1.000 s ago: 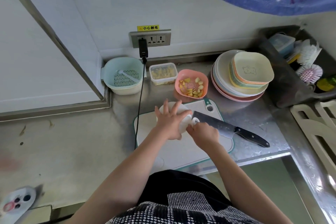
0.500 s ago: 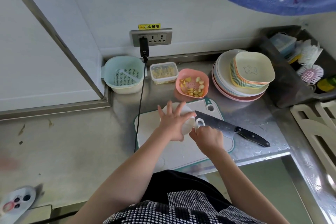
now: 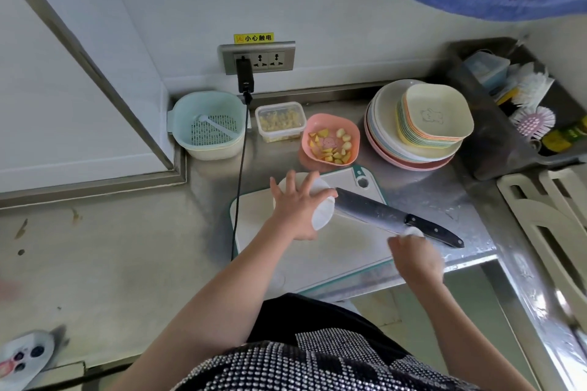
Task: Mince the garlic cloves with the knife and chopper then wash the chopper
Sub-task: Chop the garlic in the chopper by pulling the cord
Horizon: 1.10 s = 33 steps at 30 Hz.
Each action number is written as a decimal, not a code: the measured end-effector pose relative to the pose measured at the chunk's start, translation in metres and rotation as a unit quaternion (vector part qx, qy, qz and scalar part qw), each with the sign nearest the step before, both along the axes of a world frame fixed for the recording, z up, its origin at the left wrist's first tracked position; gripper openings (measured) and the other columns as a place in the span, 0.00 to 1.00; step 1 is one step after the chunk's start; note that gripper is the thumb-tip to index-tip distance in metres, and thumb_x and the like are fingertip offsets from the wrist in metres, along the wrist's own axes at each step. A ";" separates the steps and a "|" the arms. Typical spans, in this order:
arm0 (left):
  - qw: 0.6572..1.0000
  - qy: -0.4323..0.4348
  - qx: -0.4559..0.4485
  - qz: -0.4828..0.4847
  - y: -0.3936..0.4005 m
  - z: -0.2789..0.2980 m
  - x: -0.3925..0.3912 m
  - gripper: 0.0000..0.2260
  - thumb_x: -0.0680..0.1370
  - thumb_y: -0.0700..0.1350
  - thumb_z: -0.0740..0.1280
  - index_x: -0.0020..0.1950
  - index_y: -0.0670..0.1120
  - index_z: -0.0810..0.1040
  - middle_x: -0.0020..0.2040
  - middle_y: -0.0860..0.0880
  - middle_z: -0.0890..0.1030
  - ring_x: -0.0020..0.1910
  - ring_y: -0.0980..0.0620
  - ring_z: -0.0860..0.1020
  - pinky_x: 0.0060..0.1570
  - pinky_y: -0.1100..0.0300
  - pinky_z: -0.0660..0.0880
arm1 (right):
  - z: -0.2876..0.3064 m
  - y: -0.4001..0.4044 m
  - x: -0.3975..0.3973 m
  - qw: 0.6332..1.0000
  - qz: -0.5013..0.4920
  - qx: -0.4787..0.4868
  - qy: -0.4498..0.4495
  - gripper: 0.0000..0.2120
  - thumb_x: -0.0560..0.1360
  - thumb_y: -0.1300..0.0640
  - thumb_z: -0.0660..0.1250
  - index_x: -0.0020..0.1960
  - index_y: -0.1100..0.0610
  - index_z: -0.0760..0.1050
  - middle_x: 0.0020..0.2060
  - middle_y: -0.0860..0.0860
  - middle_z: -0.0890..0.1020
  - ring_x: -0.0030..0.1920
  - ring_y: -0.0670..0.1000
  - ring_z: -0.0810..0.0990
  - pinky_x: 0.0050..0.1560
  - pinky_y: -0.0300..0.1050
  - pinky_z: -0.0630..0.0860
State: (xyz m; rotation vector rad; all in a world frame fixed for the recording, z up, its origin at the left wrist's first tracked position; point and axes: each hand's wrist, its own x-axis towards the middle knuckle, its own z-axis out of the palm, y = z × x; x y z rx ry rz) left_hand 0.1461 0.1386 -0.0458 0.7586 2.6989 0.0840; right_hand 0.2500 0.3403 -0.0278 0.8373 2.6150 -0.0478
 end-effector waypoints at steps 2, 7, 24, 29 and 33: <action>1.000 0.001 -0.001 0.001 -0.001 0.000 -0.002 0.43 0.62 0.51 0.76 0.69 0.67 0.56 0.75 0.51 0.48 0.72 0.34 0.48 0.65 0.26 0.51 | 0.003 0.018 0.015 0.993 -0.106 -0.029 0.033 0.12 0.77 0.58 0.54 0.51 0.65 0.71 0.39 0.60 0.80 0.41 0.59 0.79 0.41 0.47 0.74; 1.000 -0.007 -0.006 -0.002 0.001 0.000 -0.002 0.43 0.62 0.51 0.76 0.70 0.66 0.56 0.75 0.51 0.47 0.72 0.34 0.48 0.64 0.29 0.56 | 0.005 -0.013 -0.011 0.996 0.001 -0.071 0.058 0.13 0.78 0.53 0.54 0.38 0.59 0.67 0.36 0.58 0.78 0.37 0.58 0.77 0.36 0.44 0.70; 1.000 -0.006 0.003 0.010 0.000 -0.002 -0.003 0.40 0.63 0.54 0.74 0.69 0.67 0.56 0.75 0.52 0.47 0.72 0.34 0.46 0.65 0.28 0.52 | -0.028 0.034 0.025 0.992 -0.112 -0.029 -0.043 0.12 0.75 0.55 0.54 0.46 0.58 0.74 0.41 0.56 0.80 0.40 0.55 0.77 0.39 0.44 0.68; 1.000 -0.003 0.002 0.010 0.001 -0.002 -0.003 0.40 0.63 0.54 0.74 0.69 0.67 0.56 0.75 0.52 0.47 0.72 0.35 0.47 0.65 0.28 0.52 | -0.022 0.030 0.021 0.991 -0.124 -0.040 -0.013 0.14 0.77 0.53 0.52 0.42 0.59 0.72 0.40 0.57 0.80 0.38 0.56 0.76 0.37 0.43 0.66; 1.000 -0.009 0.003 0.013 0.001 -0.002 -0.003 0.40 0.63 0.54 0.74 0.69 0.67 0.55 0.75 0.52 0.46 0.73 0.34 0.46 0.66 0.28 0.51 | -0.011 -0.026 -0.018 0.997 0.029 -0.077 0.013 0.13 0.78 0.53 0.52 0.38 0.56 0.66 0.46 0.58 0.81 0.45 0.58 0.80 0.40 0.44 0.67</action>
